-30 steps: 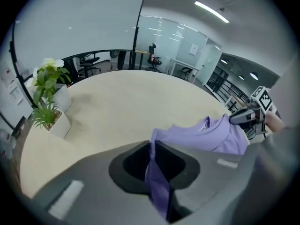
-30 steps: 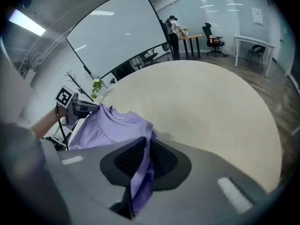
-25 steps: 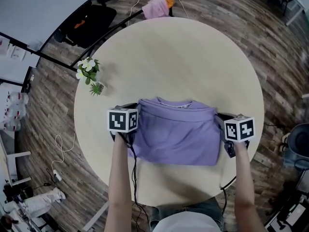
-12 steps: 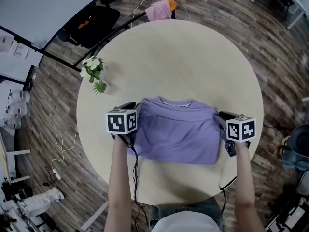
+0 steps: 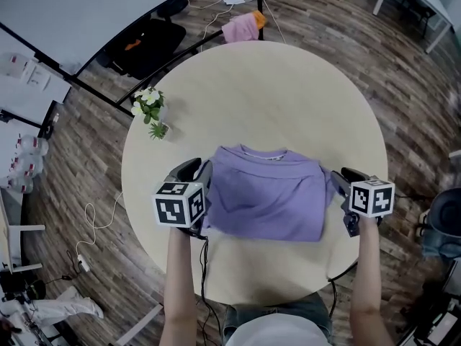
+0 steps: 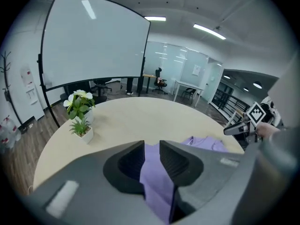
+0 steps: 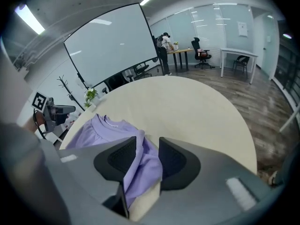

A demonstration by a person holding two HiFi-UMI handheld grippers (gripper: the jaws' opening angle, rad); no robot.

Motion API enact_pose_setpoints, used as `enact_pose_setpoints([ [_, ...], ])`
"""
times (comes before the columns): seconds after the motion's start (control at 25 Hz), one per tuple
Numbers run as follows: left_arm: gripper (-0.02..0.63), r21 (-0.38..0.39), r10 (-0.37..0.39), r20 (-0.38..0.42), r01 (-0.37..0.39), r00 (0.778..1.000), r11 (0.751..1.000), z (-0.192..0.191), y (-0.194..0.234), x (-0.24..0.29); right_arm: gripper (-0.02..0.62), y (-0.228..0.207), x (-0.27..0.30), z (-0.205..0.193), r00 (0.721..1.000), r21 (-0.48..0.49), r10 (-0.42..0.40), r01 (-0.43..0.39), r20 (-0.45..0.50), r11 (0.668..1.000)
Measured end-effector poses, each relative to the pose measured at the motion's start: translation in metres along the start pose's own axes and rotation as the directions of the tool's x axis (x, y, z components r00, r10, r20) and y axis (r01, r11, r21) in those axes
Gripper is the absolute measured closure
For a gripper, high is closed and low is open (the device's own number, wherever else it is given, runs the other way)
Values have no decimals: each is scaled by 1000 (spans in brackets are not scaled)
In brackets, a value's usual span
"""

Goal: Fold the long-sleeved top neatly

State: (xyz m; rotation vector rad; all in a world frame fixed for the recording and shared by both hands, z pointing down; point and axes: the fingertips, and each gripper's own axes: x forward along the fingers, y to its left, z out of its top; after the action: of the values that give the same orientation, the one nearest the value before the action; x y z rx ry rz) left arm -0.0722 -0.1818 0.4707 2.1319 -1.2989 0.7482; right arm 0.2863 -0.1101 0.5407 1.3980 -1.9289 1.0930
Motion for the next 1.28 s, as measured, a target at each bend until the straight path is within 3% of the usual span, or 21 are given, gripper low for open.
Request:
enact_pose_setpoints([
  [0.16, 502, 53, -99, 43, 97, 994, 994, -4, -67, -21, 415, -1, -18, -6, 1000, 15, -10, 10, 22, 1000],
  [0.32, 502, 94, -223, 59, 217, 973, 972, -11, -139, -33, 416, 1, -29, -13, 999, 30, -19, 18, 39, 999],
  [0.64, 502, 128, -419, -49, 422, 907, 898, -68, -256, -29, 419, 8, -38, -36, 998, 64, -31, 28, 47, 998],
  [1.08, 481, 172, -444, -233, 486, 865, 857, -150, -335, -4, 423, -2, -43, -53, 998, 99, -44, 40, 41, 994],
  [1.28, 456, 227, -409, -303, 483, 860, 846, -177, -354, 11, 423, -5, -38, -58, 998, 105, -49, 45, 32, 993],
])
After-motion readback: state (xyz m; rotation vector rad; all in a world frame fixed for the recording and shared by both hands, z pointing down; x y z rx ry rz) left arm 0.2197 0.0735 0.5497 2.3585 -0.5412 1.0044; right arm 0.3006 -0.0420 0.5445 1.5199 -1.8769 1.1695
